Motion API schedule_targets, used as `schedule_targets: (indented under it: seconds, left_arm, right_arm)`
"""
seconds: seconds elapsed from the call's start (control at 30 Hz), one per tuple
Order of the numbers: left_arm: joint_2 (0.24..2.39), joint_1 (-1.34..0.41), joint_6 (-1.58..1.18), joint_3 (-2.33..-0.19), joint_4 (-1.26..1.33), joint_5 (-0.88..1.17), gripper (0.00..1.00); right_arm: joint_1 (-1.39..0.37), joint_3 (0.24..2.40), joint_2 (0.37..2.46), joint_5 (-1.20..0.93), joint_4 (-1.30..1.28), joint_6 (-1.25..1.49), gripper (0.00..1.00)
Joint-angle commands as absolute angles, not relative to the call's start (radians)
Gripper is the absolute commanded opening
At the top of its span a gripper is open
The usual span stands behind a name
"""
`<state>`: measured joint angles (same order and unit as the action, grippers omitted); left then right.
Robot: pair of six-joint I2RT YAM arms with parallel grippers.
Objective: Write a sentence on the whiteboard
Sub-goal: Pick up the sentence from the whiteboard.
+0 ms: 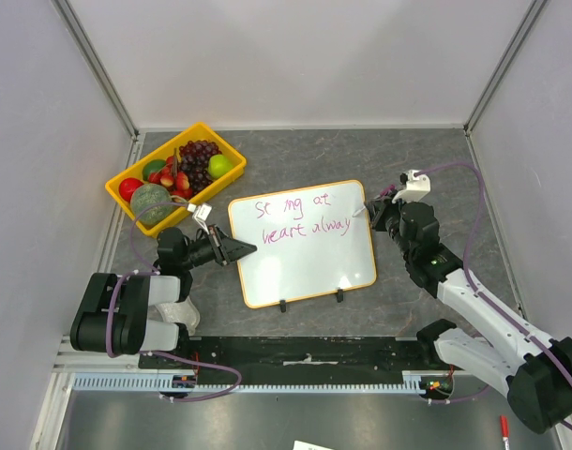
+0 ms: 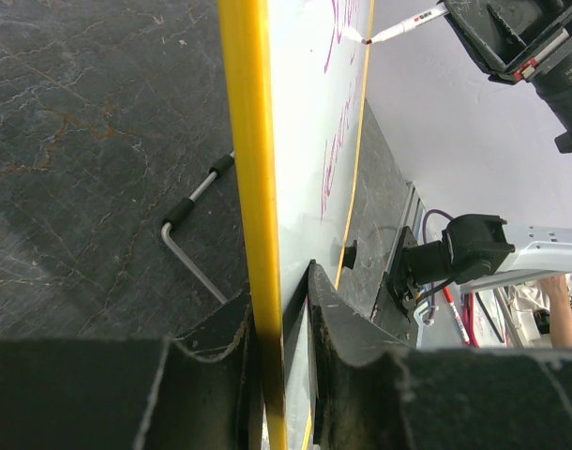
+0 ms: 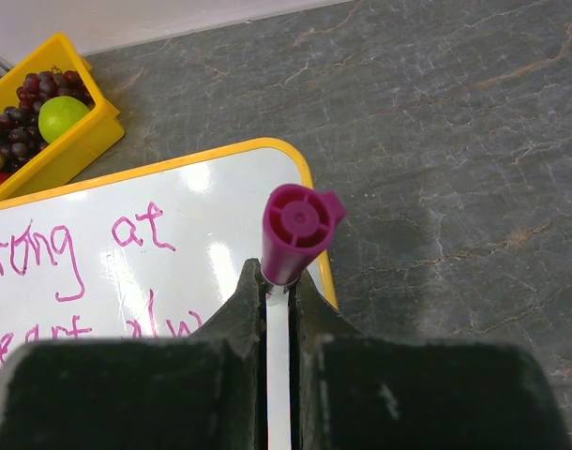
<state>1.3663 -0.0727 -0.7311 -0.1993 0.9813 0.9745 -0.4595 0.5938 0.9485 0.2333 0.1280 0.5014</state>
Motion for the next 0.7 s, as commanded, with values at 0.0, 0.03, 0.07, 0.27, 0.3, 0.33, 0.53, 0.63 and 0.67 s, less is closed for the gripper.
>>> schedule_targets:
  seconds: [0.0, 0.03, 0.07, 0.27, 0.3, 0.33, 0.53, 0.63, 0.67]
  left_arm:
    - [1.382, -0.077, -0.65, -0.21, 0.971, 0.939, 0.02]
    - [1.382, -0.077, -0.65, -0.21, 0.971, 0.937, 0.02]
    - [1.384, -0.077, -0.65, -0.21, 0.971, 0.937, 0.02]
    - [1.381, -0.077, -0.65, -0.21, 0.971, 0.937, 0.02]
    - [1.384, -0.077, -0.65, -0.21, 0.971, 0.937, 0.02]
    - [1.382, -0.078, -0.65, -0.212, 0.971, 0.937, 0.02]
    - [1.384, -0.077, -0.65, -0.212, 0.971, 0.939, 0.02]
    - [1.382, -0.078, -0.65, -0.212, 0.971, 0.937, 0.02]
    - [1.384, -0.077, -0.65, -0.212, 0.971, 0.937, 0.02]
  right_arm:
    - [-0.454, 0.611, 0.959, 0.21, 0.16, 0.5, 0.0]
    - [-0.454, 0.607, 0.959, 0.206, 0.156, 0.5, 0.0]
    - [-0.456, 0.604, 0.956, 0.206, 0.158, 0.502, 0.0]
    - [-0.454, 0.597, 0.953, 0.199, 0.141, 0.499, 0.0]
    - [-0.454, 0.595, 0.951, 0.202, 0.137, 0.5, 0.0]
    - [-0.454, 0.592, 0.95, 0.202, 0.132, 0.502, 0.0]
    - [-0.454, 0.566, 0.933, 0.204, 0.12, 0.5, 0.0]
    - [-0.454, 0.56, 0.933, 0.209, 0.11, 0.497, 0.0]
    - [-0.454, 0.557, 0.931, 0.21, 0.109, 0.495, 0.0]
